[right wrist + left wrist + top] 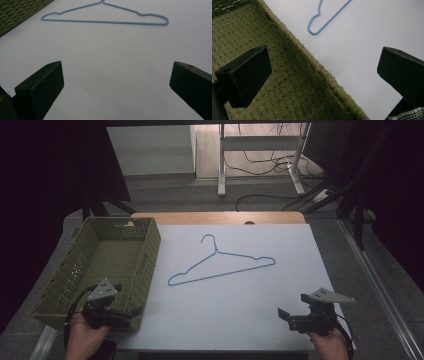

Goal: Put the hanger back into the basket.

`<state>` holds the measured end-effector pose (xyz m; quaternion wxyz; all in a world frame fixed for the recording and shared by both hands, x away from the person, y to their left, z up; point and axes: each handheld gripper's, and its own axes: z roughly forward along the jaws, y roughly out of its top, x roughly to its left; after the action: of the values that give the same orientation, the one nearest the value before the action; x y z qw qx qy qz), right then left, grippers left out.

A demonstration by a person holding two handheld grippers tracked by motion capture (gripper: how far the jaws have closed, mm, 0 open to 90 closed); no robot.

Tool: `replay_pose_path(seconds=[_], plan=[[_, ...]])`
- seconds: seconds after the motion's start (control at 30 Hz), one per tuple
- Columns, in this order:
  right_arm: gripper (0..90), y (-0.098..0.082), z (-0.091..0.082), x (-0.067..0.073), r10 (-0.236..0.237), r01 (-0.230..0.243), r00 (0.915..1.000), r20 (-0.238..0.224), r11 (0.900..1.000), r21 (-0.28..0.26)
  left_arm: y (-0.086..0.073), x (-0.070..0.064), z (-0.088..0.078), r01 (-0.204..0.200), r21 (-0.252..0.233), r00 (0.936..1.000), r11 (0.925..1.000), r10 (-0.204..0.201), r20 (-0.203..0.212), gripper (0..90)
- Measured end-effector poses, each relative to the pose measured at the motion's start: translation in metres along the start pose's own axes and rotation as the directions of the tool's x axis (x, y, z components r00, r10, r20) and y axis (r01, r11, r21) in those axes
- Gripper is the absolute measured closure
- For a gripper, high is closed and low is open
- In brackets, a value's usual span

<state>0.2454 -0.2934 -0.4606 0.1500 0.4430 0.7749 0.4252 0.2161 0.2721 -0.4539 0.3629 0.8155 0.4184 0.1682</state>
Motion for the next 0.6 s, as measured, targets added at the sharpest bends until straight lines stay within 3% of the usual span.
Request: replay_pose_path(seconds=[0.2, 0.33, 0.6], plan=[[0.0, 0.0000, 0.0027, 0.0014, -0.010, 0.010, 0.9999, -0.001, 1.000, 0.006, -0.0025, 0.0026, 0.0031, 0.037, -0.025, 0.9991, 0.9990, -0.036, 0.021, 0.0], [0.0, 0.0005, 0.0031, 0.0030, -0.024, 0.024, 0.9997, -0.008, 1.000, 0.003, -0.0037, 0.0029, 0.0027, 0.038, -0.037, 0.9992, 0.9986, -0.038, 0.011, 0.0], [0.0, 0.0005, 0.0076, 0.0077, -0.041, 0.041, 0.9990, -0.016, 0.999, 0.014, -0.0027, 0.0019, 0.0003, 0.053, -0.064, 0.9983, 0.9965, -0.051, 0.030, 0.0]])
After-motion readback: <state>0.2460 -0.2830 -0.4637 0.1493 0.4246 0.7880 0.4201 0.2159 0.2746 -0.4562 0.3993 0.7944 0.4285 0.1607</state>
